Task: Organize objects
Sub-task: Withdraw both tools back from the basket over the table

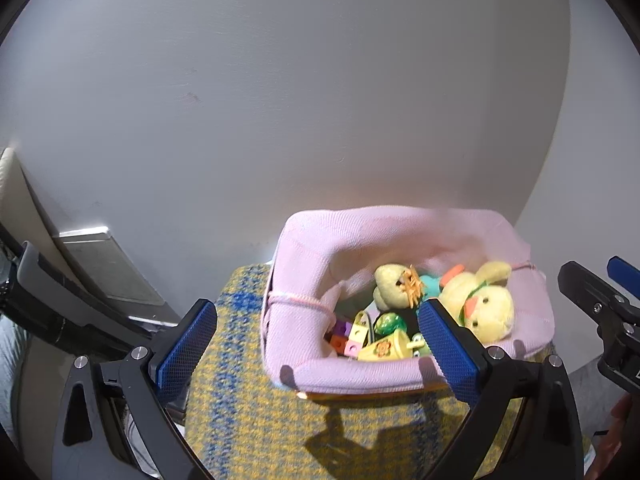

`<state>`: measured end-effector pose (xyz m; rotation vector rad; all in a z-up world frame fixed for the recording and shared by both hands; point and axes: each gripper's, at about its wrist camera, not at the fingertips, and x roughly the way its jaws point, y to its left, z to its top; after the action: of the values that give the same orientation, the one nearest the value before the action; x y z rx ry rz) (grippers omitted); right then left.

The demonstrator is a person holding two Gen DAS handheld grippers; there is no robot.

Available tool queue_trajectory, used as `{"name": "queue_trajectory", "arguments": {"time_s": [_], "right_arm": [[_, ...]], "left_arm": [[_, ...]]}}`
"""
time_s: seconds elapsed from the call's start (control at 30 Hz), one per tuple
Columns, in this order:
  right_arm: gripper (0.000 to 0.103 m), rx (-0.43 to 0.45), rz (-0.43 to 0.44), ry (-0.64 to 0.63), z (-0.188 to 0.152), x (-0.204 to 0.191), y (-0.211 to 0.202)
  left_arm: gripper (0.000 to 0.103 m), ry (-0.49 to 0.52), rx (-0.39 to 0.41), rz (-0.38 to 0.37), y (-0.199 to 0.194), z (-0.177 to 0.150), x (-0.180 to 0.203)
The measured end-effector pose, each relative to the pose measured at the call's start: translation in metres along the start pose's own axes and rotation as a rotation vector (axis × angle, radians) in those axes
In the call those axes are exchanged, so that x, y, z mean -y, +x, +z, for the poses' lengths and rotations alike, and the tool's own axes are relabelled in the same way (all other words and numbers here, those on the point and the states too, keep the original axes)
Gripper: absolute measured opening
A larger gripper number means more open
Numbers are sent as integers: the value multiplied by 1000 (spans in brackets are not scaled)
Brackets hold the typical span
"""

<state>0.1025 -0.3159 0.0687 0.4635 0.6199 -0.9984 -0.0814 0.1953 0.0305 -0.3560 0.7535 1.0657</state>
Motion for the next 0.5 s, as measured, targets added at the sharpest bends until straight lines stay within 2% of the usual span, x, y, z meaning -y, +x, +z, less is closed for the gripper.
{"name": "queue_trajectory", "arguments": {"time_s": [0.5], "right_arm": [[97, -57, -8, -10, -37, 4, -30]], "left_arm": [[103, 20, -31, -3, -37, -34, -3]]}}
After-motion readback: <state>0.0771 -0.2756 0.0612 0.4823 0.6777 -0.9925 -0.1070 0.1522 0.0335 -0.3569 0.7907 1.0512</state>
